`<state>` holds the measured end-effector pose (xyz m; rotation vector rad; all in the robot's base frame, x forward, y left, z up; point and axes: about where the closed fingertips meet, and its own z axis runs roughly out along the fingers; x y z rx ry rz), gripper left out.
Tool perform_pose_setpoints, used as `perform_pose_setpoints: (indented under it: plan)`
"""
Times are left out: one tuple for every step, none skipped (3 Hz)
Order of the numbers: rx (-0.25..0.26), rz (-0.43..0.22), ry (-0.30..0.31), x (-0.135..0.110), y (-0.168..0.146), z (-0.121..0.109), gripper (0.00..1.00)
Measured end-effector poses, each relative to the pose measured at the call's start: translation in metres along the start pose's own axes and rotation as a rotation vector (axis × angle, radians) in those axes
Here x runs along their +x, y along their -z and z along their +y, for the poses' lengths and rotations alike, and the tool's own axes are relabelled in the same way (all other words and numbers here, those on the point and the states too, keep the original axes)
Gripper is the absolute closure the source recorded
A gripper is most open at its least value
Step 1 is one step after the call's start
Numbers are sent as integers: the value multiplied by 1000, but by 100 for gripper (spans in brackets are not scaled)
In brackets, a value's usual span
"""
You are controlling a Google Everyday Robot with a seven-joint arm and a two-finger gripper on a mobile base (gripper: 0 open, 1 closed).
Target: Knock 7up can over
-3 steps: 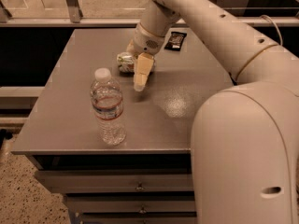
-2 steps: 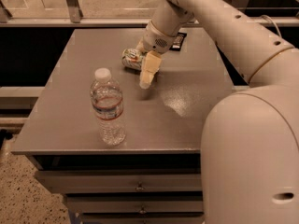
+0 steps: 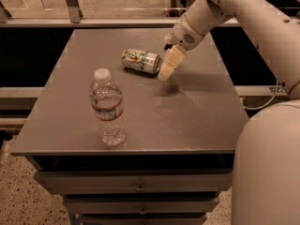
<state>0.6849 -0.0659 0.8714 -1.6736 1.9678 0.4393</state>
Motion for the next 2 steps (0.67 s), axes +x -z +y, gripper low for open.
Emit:
perform_pose_setpoints:
  plan:
    - [55,-51,-57,18,19,-8,0]
    - [61,-55,-64,21,21,-9,0]
